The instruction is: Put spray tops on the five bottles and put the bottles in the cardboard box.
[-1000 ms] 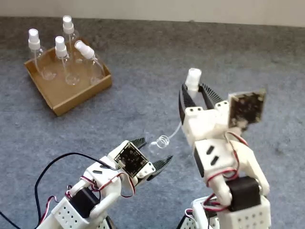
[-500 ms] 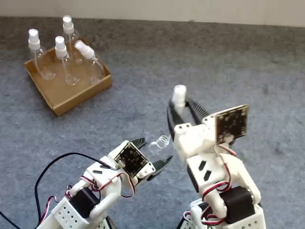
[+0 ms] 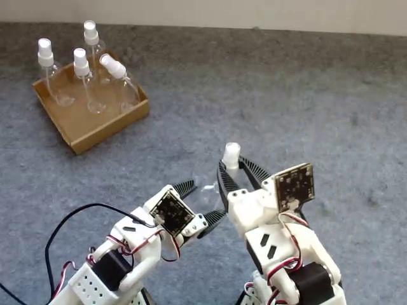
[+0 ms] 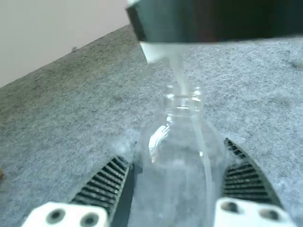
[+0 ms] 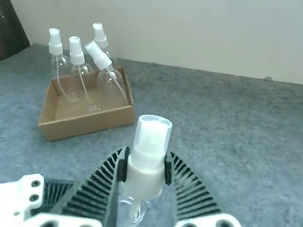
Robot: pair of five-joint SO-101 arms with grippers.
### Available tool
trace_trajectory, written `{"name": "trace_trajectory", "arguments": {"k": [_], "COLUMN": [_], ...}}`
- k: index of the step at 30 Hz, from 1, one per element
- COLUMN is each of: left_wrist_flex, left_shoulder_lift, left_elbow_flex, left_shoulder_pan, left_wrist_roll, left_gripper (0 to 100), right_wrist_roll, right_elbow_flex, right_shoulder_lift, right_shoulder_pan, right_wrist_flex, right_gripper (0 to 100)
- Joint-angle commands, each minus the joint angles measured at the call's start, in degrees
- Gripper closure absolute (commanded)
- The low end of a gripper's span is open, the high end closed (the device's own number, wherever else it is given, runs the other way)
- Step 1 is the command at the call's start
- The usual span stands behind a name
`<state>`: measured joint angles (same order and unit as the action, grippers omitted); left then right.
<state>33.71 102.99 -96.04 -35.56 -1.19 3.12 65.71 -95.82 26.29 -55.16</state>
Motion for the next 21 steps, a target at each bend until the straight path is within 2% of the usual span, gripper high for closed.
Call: {"name": "trace_trajectory", "arguments": {"k": [1,6,12,21], "left_wrist_flex": [-1.8,-1.8,-1.8,-5.9], "left_shoulder_lift": [0.7,0.7,0.7,0.7], "left_elbow_flex": [-0.9,-0.9,-0.9,-0.9], "left_shoulder_pan": [1.7,2.1,2.5,9.4], "left_wrist_roll": [0.8,0.8,0.8,0.8], "left_gripper": [86,86,86,86], "right_wrist_roll": [-2.2,-5.1,-5.0,-5.2], "right_elbow_flex": [0.3,0.7,0.0,0.7], "right_shoulder_lift": [-0.6,-0.7,-0.7,-0.7], "right_shoulder_pan": [3.2,6.9,6.9,7.3], "right_wrist_flex": [-1.1,-3.1,-3.0,-3.0], "right_gripper": [95.0,83.7,83.6,83.6]}}
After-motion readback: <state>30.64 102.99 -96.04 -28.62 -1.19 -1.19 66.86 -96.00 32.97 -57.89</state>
